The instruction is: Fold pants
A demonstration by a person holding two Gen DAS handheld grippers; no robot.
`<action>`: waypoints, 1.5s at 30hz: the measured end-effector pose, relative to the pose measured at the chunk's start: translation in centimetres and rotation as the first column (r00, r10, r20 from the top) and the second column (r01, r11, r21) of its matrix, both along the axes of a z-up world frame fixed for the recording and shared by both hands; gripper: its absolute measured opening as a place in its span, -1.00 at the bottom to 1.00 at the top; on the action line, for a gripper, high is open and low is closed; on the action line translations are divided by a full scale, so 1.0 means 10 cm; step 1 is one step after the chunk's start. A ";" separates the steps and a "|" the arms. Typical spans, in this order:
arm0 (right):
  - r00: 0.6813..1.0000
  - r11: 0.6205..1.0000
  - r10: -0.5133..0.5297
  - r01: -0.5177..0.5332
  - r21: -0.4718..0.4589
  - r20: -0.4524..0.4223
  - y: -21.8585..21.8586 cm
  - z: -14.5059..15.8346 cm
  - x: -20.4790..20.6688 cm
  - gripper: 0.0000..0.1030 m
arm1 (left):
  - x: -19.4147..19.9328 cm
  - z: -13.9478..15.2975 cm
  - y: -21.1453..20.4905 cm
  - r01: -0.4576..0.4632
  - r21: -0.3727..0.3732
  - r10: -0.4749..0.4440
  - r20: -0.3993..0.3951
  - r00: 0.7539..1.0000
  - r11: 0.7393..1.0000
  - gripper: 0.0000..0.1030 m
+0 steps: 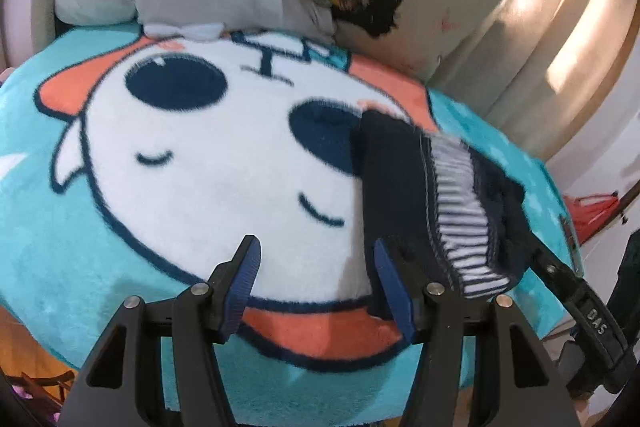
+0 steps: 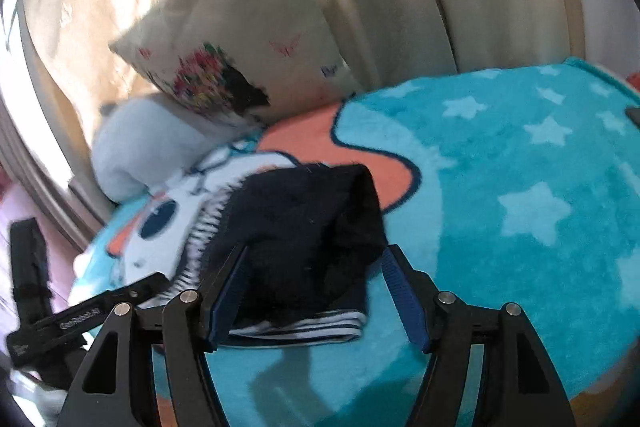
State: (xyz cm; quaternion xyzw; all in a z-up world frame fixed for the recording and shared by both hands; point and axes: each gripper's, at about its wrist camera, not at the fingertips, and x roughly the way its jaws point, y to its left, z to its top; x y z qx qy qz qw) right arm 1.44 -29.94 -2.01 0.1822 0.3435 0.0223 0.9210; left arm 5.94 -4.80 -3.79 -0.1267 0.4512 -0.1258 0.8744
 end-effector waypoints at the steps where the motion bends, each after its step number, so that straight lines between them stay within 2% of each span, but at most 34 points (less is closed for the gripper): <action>1: 1.000 1.000 0.001 -0.001 -0.009 -0.021 0.03 -0.04 0.03 0.40 | -0.02 0.00 -0.05 0.004 0.034 -0.004 0.018 1.000 0.999 0.15; 3: 0.998 1.000 0.013 -0.013 0.006 -0.058 0.05 -0.16 0.09 0.41 | -0.05 0.01 -0.15 0.026 0.091 -0.030 0.036 0.999 0.996 0.16; 7: 0.997 1.000 0.026 -0.025 0.012 -0.068 0.05 -0.22 0.09 0.46 | -0.09 0.08 -0.13 0.023 0.085 -0.027 0.055 0.998 0.996 0.15; 11: 0.999 0.999 0.023 -0.022 0.029 -0.023 -0.01 -0.10 0.00 0.46 | -0.19 0.22 -0.08 0.004 0.085 -0.012 0.096 0.995 0.996 0.16; 14: 1.000 1.000 0.013 -0.013 0.016 0.016 0.00 0.00 -0.09 0.47 | -0.30 0.38 -0.07 -0.034 0.134 0.012 0.158 0.987 0.990 0.16; 18: 0.999 1.000 0.008 -0.008 0.009 0.049 0.03 0.11 -0.17 0.47 | -0.42 0.55 -0.08 -0.072 0.183 0.028 0.234 0.972 0.980 0.30; 24: 0.995 1.000 0.027 -0.025 -0.018 0.095 0.12 0.24 -0.27 0.47 | -0.58 0.68 -0.13 -0.079 0.221 0.014 0.283 0.959 0.972 0.33; 42: 0.997 1.000 0.015 -0.016 0.022 0.080 0.02 0.21 -0.33 0.48 | -0.61 0.63 -0.17 -0.071 0.250 0.001 0.269 0.963 0.966 0.35; 44: 0.997 0.999 0.014 -0.017 0.040 0.075 -0.02 0.20 -0.30 0.49 | -0.55 0.60 -0.17 -0.047 0.231 -0.012 0.245 0.970 0.972 0.42; 45: 0.997 0.998 0.015 -0.019 0.053 0.071 -0.06 0.19 -0.27 0.49 | -0.47 0.58 -0.14 -0.016 0.192 -0.026 0.216 0.976 0.981 0.43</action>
